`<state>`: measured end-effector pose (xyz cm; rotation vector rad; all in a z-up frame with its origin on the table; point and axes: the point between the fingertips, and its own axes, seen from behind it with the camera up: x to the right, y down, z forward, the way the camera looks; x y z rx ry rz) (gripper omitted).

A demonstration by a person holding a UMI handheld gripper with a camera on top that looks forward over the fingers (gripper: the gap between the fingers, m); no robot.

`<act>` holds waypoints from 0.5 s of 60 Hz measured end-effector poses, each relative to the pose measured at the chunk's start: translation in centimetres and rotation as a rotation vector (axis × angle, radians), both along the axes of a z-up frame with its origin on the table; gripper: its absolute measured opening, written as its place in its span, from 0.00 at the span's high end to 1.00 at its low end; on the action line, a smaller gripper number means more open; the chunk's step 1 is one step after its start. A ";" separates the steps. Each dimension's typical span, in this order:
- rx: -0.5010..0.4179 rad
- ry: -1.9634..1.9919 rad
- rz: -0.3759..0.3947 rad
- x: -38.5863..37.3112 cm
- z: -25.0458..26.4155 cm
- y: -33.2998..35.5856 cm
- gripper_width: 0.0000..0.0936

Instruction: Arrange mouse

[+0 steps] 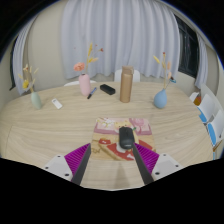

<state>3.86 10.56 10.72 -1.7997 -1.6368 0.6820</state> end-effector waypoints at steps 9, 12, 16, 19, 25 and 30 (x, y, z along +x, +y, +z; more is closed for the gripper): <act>-0.009 -0.017 0.055 6.4 1.0 -6.9 0.09; -0.004 -0.028 0.074 8.1 0.7 -8.9 0.09; -0.003 -0.038 0.096 10.0 0.3 -11.5 0.09; -0.012 -0.054 0.112 11.4 -0.2 -13.3 0.09; -0.020 -0.066 0.128 13.1 -0.6 -16.3 0.09; -0.009 -0.079 0.132 14.2 -0.9 -17.5 0.08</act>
